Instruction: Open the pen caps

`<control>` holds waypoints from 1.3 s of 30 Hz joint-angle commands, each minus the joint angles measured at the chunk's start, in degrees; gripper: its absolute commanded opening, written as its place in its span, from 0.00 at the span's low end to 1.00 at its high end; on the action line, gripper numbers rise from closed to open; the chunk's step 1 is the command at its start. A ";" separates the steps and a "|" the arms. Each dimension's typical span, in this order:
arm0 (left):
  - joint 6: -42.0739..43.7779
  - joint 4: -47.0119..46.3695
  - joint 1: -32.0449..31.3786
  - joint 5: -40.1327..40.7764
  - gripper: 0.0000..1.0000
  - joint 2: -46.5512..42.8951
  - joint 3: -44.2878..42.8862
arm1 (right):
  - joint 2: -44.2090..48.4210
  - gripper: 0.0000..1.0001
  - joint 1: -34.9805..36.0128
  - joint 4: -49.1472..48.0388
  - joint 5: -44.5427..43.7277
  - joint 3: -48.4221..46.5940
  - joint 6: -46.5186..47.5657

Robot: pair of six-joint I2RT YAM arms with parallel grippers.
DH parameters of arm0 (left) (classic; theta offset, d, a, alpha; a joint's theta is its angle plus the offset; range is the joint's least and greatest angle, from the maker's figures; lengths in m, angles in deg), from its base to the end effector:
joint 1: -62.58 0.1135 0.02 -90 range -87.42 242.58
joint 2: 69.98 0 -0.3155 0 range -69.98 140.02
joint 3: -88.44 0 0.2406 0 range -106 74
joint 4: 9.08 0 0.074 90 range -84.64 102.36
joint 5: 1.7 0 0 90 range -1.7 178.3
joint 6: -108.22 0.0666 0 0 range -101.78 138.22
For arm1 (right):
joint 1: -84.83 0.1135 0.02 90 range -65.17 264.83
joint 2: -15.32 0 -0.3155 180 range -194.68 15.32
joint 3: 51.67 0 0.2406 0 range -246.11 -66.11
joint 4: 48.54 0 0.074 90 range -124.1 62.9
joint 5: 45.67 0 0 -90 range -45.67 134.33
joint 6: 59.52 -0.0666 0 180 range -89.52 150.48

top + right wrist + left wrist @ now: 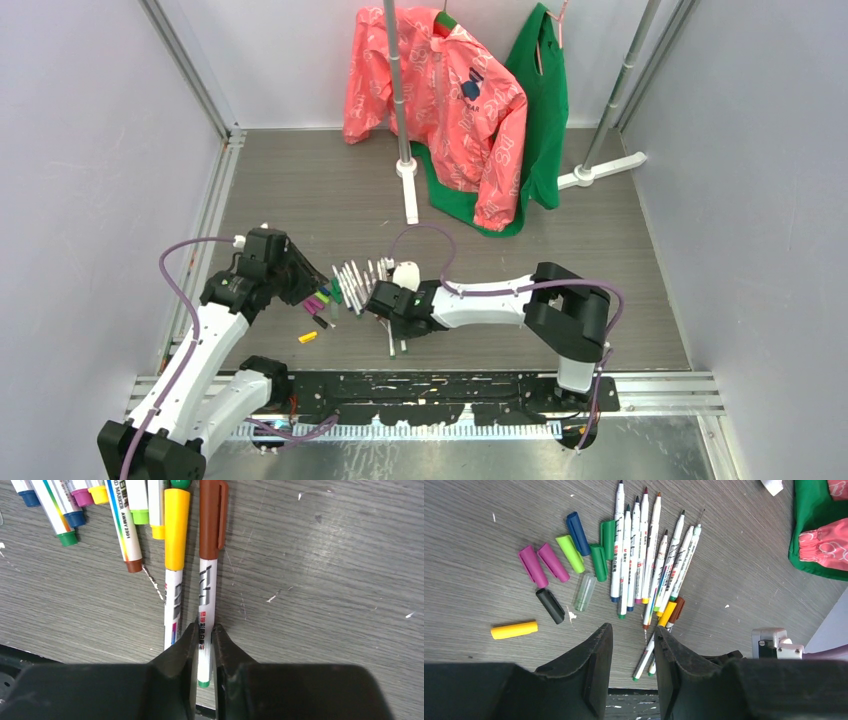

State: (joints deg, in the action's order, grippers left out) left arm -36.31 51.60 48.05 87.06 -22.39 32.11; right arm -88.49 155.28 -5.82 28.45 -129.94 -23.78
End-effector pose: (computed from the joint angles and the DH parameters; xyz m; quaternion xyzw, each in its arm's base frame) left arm 0.1271 -0.0344 0.2723 -0.3200 0.8895 -0.1932 0.2628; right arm 0.1388 0.3365 0.1879 -0.1112 0.9666 0.1025 0.2068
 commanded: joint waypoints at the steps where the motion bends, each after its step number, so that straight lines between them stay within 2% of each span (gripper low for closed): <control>1: 1.06 -2.29 -0.07 -1.37 0.37 -0.93 -1.46 | -1.67 0.12 0.97 3.28 1.58 4.23 -3.26; 9: 1.25 -3.70 -0.07 -1.63 0.37 -1.74 -0.54 | 2.02 0.02 1.00 6.04 -1.59 3.28 -0.95; 20: -0.51 -5.93 -0.12 -6.54 0.37 0.62 -0.37 | 9.09 0.01 0.91 12.14 -4.83 -3.16 3.85; 33: -3.22 -12.08 -0.07 -14.28 0.38 4.56 0.11 | 5.43 0.01 0.65 14.88 -1.41 -15.63 10.22; 39: -2.93 -13.74 -0.07 -16.82 0.44 7.06 -0.20 | 2.96 0.01 0.53 14.95 0.78 -19.72 11.72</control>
State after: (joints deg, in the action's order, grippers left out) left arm -39.08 41.70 48.03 73.71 -16.18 33.40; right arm -84.07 155.96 8.45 27.88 -145.75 -14.21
